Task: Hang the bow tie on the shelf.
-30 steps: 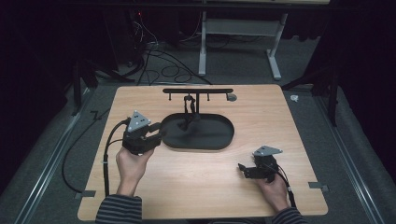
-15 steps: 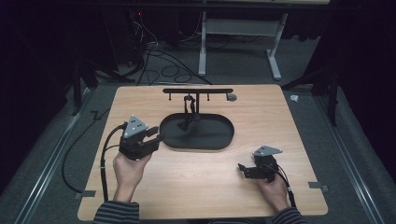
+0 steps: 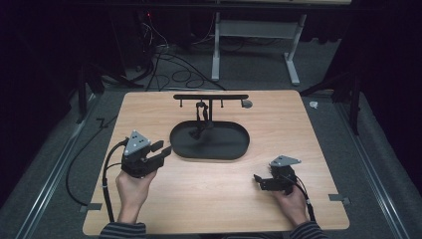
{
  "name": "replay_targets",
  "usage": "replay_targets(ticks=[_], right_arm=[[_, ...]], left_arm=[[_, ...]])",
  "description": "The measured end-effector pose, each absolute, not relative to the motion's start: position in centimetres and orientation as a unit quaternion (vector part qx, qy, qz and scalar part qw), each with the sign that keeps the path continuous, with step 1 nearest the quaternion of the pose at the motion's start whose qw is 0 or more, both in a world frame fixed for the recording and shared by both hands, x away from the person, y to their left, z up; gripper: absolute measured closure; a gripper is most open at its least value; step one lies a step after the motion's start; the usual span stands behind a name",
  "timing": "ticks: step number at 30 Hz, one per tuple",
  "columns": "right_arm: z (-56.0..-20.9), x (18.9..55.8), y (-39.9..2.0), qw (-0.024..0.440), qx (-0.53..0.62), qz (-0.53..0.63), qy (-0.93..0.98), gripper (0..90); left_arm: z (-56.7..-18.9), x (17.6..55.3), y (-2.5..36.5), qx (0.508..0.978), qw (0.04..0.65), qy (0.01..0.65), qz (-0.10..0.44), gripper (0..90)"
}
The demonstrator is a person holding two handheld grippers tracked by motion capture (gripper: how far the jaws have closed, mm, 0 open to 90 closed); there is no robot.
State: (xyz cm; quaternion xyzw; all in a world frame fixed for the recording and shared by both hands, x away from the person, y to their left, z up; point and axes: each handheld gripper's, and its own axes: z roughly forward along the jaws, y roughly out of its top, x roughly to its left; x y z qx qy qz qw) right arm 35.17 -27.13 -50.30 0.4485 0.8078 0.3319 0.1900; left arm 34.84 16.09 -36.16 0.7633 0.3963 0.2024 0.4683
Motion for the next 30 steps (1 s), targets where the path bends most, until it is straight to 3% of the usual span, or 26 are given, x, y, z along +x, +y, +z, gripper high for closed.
replay_targets(ticks=[30], right_arm=[[-50.3, 35.1, -27.1, 0.190, 0.447, 0.332, 0.808, 19.7]], left_arm=[[-38.6, 33.5, 17.4, 0.751, 0.483, 0.416, 0.173, 62.6]])
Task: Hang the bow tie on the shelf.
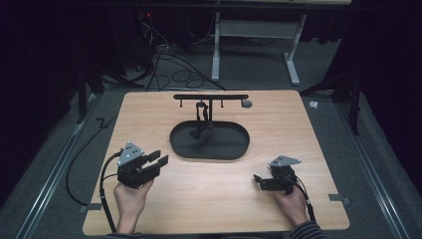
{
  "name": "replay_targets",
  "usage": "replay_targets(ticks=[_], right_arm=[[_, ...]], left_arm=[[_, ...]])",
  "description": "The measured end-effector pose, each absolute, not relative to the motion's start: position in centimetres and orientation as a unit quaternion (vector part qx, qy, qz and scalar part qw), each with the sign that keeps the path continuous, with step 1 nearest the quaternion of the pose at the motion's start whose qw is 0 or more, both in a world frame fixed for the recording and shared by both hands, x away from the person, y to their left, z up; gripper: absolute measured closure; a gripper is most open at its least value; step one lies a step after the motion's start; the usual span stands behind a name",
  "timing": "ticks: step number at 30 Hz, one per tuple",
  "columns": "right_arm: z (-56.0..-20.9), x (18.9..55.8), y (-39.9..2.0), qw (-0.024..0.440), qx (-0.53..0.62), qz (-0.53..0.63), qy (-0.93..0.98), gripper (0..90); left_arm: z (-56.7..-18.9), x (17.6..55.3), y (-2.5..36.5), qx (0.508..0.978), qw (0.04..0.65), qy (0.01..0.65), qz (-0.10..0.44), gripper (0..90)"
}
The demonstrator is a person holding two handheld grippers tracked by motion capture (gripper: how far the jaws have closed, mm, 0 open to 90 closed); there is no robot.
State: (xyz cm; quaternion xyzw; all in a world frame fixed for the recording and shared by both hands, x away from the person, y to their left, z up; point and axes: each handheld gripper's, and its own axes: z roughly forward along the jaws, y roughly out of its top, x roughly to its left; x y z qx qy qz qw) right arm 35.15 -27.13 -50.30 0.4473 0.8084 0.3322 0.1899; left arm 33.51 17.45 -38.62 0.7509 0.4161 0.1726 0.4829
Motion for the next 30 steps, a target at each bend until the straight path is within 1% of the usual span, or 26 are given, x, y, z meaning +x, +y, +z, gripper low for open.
replay_targets(ticks=[30], right_arm=[[-50.3, 35.1, -27.1, 0.191, 0.446, 0.334, 0.808, 19.7]], left_arm=[[-41.1, 33.0, 18.0, 0.754, 0.468, 0.434, 0.158, 61.8]])
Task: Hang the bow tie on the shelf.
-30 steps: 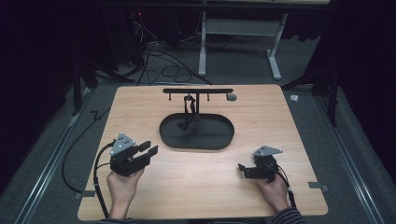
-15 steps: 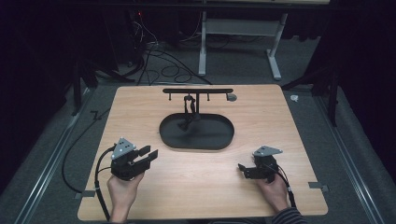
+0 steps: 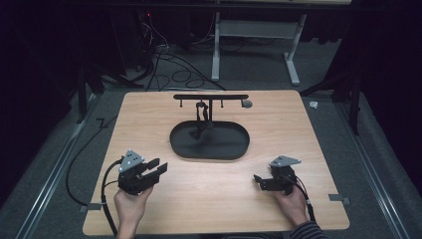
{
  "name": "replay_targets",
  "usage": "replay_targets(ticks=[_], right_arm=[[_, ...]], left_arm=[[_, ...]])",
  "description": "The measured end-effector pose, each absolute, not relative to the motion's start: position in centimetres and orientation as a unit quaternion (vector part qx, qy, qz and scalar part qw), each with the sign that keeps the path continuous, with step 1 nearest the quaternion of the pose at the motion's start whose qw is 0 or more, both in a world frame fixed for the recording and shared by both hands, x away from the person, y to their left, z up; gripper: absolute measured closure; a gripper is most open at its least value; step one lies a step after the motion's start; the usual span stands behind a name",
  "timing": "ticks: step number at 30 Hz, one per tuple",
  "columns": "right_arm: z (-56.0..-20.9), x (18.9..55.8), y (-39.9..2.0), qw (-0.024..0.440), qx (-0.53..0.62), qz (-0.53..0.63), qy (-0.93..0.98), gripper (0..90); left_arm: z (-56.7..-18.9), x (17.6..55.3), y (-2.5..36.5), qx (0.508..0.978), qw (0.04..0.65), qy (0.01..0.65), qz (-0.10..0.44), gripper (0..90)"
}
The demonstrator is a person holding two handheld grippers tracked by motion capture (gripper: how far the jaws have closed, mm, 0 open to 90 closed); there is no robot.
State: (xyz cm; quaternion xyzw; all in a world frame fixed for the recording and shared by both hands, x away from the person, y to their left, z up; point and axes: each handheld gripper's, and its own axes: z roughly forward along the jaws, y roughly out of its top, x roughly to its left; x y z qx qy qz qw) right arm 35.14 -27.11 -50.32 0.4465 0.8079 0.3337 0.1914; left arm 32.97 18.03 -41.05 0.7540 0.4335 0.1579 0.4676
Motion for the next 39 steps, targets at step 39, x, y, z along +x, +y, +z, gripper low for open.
replay_targets(ticks=[39], right_arm=[[-50.3, 35.1, -27.1, 0.192, 0.447, 0.334, 0.808, 19.7]], left_arm=[[-44.7, 33.1, 17.6, 0.756, 0.447, 0.457, 0.139, 61.3]])
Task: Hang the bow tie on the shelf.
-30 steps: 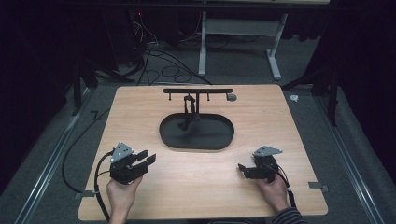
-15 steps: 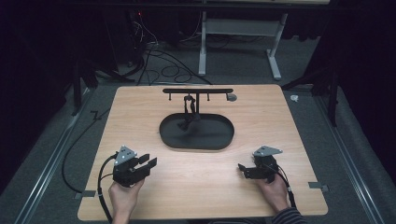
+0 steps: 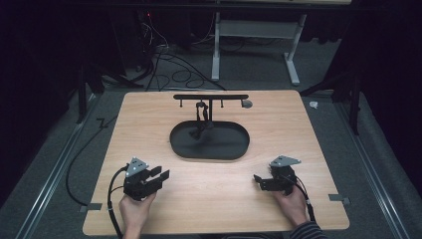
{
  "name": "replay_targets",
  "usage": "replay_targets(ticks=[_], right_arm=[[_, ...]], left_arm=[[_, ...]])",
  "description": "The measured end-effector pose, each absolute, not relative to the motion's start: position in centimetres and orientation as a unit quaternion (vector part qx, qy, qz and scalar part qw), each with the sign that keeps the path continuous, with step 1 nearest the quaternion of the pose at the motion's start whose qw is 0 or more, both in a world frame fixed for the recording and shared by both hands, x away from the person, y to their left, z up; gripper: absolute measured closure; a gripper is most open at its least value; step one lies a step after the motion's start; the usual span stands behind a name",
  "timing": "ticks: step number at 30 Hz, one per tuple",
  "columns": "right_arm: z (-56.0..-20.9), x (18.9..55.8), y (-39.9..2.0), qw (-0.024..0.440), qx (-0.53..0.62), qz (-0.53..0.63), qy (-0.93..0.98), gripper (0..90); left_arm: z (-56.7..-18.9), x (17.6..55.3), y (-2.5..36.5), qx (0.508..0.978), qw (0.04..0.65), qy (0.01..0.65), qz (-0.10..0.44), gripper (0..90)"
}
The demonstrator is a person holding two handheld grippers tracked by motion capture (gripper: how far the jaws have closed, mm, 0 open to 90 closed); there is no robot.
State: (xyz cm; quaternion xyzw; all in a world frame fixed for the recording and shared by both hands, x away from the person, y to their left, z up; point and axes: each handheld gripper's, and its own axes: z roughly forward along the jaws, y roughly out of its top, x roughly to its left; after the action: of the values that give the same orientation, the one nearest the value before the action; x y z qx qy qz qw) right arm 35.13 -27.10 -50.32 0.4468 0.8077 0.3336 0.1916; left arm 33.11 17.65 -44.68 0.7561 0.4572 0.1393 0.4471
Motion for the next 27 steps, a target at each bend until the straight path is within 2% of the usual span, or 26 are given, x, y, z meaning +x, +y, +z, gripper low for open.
replay_targets(ticks=[27], right_arm=[[-50.3, 35.1, -27.1, 0.191, 0.446, 0.334, 0.808, 19.7]], left_arm=[[-47.1, 34.1, 15.9, 0.760, 0.438, 0.466, 0.114, 60.4]])
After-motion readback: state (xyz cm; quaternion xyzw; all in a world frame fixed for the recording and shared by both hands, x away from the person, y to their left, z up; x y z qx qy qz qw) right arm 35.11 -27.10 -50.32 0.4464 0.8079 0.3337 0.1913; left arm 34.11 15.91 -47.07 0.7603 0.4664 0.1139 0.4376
